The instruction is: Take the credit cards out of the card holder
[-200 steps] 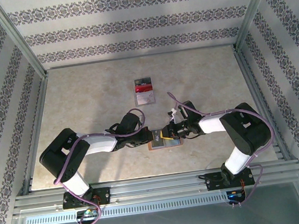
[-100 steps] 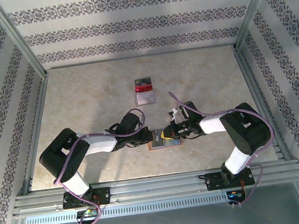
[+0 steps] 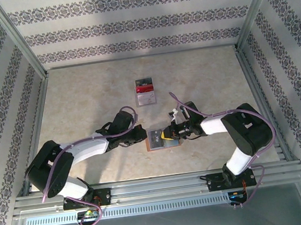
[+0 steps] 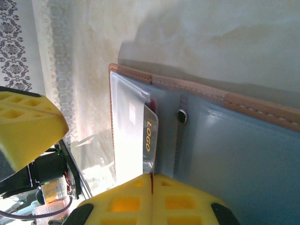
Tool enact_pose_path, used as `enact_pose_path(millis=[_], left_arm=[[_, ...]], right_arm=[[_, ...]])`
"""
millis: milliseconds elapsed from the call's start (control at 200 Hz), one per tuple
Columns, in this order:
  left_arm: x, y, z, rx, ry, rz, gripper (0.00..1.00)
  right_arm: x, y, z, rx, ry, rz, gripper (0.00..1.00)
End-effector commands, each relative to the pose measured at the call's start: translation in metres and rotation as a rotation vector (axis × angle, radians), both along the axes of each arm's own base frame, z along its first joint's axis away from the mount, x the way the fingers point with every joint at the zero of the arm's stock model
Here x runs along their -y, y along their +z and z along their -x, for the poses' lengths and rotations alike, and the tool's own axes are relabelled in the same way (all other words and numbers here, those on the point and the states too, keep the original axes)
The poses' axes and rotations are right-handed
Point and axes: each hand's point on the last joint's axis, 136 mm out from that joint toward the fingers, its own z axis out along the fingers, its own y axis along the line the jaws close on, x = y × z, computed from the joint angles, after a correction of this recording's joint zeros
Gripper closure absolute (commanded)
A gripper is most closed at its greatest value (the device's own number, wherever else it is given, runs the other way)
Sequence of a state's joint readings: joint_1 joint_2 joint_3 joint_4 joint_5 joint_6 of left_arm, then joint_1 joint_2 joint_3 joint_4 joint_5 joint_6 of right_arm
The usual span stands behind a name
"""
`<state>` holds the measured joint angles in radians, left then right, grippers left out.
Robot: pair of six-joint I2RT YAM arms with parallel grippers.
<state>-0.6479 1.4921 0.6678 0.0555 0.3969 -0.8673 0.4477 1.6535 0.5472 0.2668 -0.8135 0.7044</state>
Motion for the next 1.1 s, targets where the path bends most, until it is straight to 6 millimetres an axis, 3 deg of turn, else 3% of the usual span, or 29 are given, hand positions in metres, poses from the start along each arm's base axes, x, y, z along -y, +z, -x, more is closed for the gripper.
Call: enact_pose_path(millis=[0, 270, 680, 1094], left_arm=[[0.004, -0.004, 0.004, -0.036, -0.021, 0.019, 1.00], [0.024, -0.011, -0.003, -0.060, -0.056, 0.086, 1.00], [0.025, -0.025, -0.007, -0.073, -0.044, 0.063, 1.00], [0.019, -0.009, -0.009, -0.025, -0.043, 0.041, 1.00]], right_arm=[[0.000, -0.004, 0.003, 0.003, 0.019, -0.005, 1.00], [0.000, -0.004, 0.002, 0.003, 0.017, -0.004, 1.00], [0.001, -0.006, 0.004, 0.000, 0.019, 0.006, 1.00], [0.002, -0.010, 0.005, -0.008, 0.020, 0.020, 1.00]])
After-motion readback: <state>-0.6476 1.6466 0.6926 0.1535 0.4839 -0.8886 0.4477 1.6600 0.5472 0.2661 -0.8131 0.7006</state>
